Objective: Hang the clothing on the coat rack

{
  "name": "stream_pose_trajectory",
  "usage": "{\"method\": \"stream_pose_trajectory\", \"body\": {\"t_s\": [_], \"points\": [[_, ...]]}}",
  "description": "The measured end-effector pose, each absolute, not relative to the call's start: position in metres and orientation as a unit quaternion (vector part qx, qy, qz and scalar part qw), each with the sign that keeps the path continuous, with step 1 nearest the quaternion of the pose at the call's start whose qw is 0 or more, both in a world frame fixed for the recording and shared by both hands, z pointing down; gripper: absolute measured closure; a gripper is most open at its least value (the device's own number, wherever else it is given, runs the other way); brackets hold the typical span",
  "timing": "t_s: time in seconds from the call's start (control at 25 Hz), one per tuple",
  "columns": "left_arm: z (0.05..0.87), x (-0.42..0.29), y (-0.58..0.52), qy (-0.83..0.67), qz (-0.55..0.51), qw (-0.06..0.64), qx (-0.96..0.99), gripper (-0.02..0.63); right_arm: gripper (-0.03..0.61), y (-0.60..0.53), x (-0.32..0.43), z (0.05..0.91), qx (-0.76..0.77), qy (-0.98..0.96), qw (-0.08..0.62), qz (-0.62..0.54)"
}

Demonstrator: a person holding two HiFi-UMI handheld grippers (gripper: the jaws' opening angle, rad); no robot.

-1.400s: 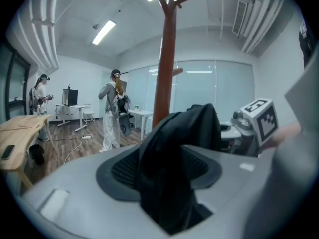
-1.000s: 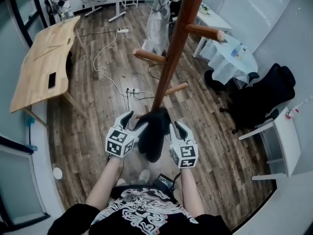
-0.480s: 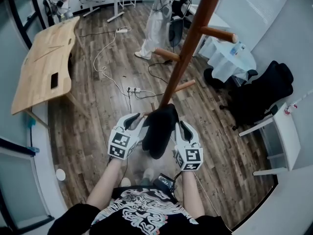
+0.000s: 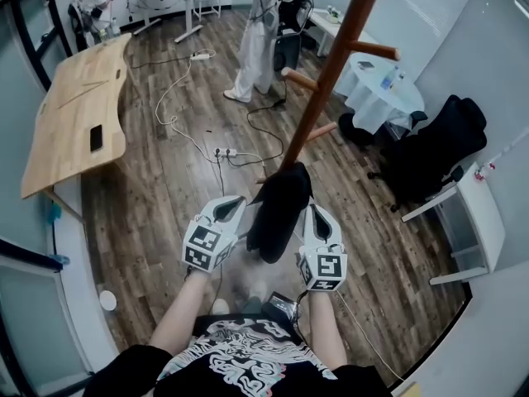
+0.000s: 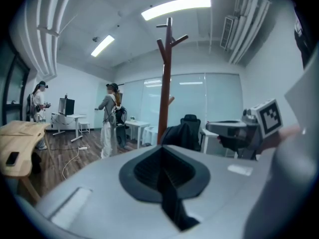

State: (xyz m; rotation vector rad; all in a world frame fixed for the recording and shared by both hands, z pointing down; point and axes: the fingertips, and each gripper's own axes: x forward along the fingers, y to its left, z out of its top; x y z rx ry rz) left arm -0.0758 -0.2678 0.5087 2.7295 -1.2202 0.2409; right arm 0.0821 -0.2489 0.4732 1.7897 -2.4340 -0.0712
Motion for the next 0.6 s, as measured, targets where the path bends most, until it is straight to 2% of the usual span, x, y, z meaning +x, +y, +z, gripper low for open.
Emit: {"method": "stream_pose_trajectory", "body": {"t_s": [0.32,0.6], "points": [[0.484,-0.108,-0.217,-0.419,0.074,0.031,0.904,0.624,0.578,-0.188,0.055,0.468,0.601,-0.797,0.058,-0.011],[0.485,-0.106,-0.183,-0.406,0.098,0.001,0.908,0.624,0.578,-0.151,0.048,0.467,0.607,-0.793,0.057,-0.002]]}}
